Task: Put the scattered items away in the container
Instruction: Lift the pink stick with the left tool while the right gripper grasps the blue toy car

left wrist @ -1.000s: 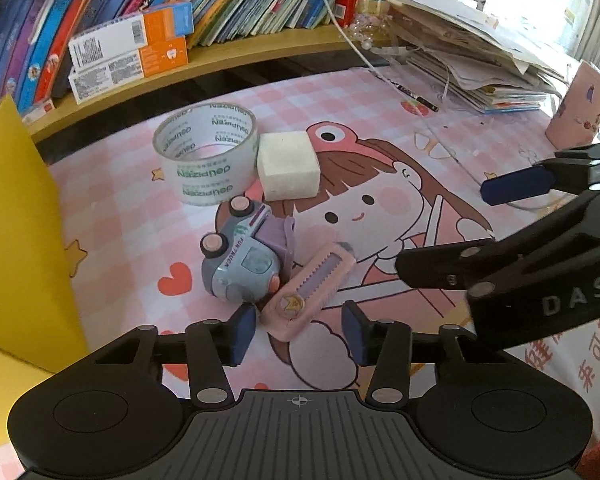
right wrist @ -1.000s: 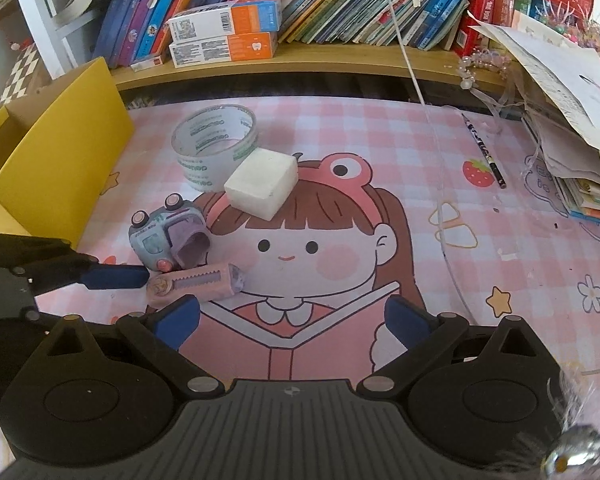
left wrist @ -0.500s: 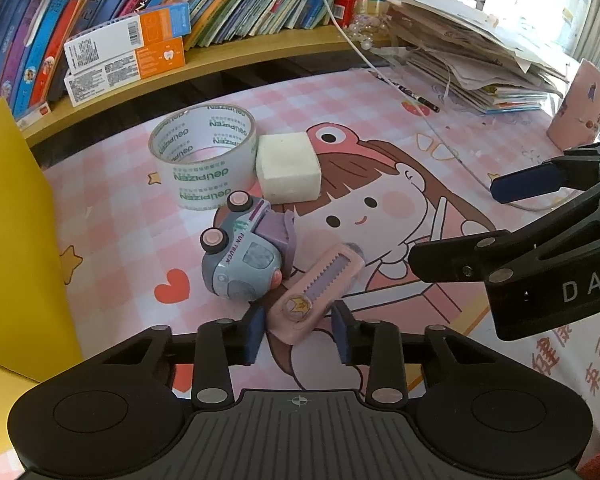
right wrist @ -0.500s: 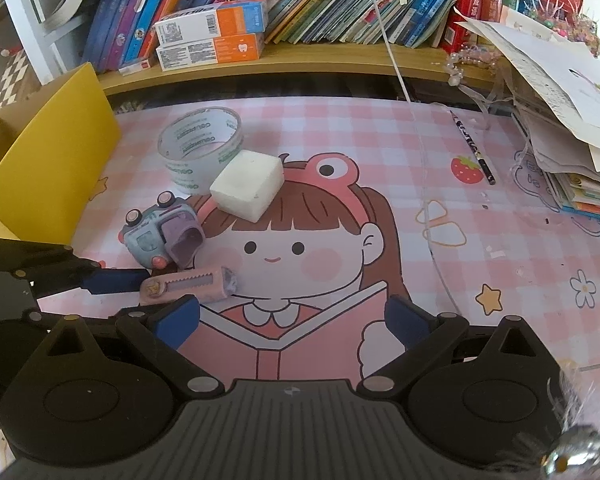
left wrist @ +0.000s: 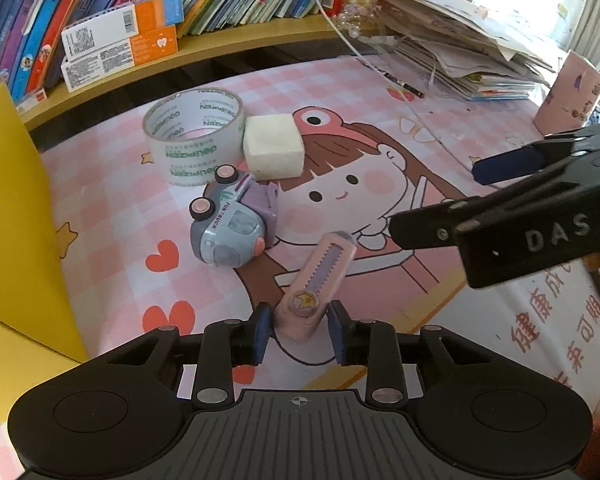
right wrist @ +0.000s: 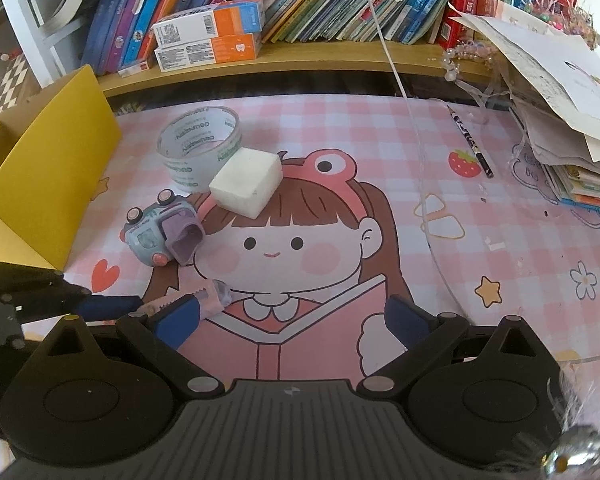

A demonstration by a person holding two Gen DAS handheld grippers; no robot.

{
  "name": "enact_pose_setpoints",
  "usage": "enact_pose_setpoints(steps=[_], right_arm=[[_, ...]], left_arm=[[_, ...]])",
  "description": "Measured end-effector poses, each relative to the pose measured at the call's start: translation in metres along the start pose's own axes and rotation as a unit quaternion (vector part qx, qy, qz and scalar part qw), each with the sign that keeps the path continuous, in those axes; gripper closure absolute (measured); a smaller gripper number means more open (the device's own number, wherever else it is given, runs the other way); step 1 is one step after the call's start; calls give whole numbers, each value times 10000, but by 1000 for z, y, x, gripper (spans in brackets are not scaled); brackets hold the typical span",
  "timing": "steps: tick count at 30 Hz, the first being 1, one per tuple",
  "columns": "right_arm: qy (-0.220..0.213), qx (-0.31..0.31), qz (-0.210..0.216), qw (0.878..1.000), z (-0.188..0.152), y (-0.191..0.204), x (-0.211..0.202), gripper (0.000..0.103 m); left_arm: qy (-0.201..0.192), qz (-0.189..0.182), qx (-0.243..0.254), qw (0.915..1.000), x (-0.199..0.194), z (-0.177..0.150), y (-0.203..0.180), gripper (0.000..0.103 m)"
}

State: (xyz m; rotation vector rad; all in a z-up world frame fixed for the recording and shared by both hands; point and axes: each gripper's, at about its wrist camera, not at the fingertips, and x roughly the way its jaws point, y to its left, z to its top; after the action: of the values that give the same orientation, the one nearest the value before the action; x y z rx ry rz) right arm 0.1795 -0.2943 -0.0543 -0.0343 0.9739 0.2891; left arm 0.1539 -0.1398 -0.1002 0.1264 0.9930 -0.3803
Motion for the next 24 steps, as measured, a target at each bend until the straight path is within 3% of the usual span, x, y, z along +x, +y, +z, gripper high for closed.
enact_pose_setpoints(steps=[12, 24], right_arm=[[-67, 17, -22, 10000, 0, -1, -5, 2], [-123, -89, 112, 9998, -2, 8, -9, 2]], left_arm=[[-55, 153, 162, 9997, -6, -2, -4, 76], [-492, 409, -27, 9979, -51, 1, 3, 78]])
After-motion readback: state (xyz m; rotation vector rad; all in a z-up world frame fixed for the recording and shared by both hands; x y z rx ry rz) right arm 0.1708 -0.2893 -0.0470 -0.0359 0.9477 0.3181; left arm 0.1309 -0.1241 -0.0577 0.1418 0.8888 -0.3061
